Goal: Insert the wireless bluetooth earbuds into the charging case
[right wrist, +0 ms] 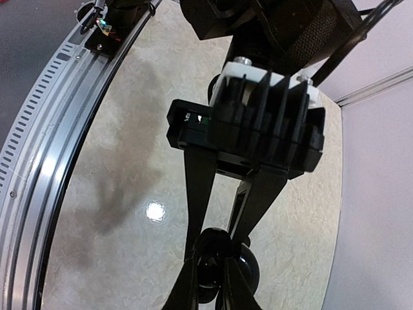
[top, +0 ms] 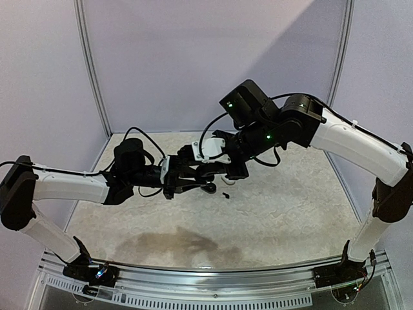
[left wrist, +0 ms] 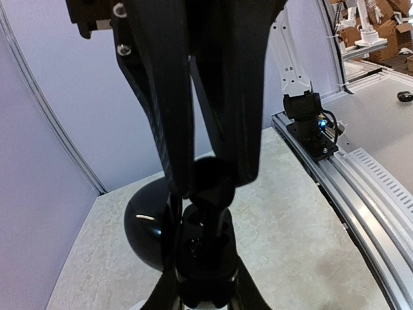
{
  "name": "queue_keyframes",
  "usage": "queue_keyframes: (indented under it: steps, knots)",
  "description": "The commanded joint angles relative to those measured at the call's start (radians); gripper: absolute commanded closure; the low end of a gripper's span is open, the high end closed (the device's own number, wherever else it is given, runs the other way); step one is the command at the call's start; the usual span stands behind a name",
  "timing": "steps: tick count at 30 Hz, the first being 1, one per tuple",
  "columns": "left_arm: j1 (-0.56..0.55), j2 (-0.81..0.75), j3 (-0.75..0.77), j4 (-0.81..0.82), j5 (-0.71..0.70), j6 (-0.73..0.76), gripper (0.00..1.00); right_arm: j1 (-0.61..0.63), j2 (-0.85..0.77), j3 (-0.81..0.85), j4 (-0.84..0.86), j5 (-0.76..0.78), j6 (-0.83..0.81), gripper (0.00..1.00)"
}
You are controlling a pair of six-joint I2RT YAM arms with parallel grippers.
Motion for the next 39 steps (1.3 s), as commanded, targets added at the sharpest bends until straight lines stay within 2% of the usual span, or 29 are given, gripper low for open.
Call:
queue_keyframes:
  steps: [1,15,24,30,39]
  knots:
    - [-0.007,0.000,0.001,0.056,-0.018,0.016,1.00,0.003,0.029,-0.029,-0.004,0.035,-0.015,1.00]
    - [-0.015,-0.010,-0.012,0.088,-0.005,0.056,1.00,0.002,0.038,-0.058,0.004,0.083,-0.033,1.00]
    - [-0.015,-0.009,-0.028,0.147,0.035,-0.030,1.00,0.003,0.043,-0.067,0.037,0.125,-0.039,0.81]
    - [-0.015,-0.019,-0.037,0.145,0.033,-0.088,1.00,0.003,0.042,-0.058,0.043,0.131,-0.039,0.74]
    - [-0.010,-0.028,-0.041,0.102,-0.056,-0.231,1.00,0.003,0.019,-0.014,0.087,0.048,-0.015,0.62]
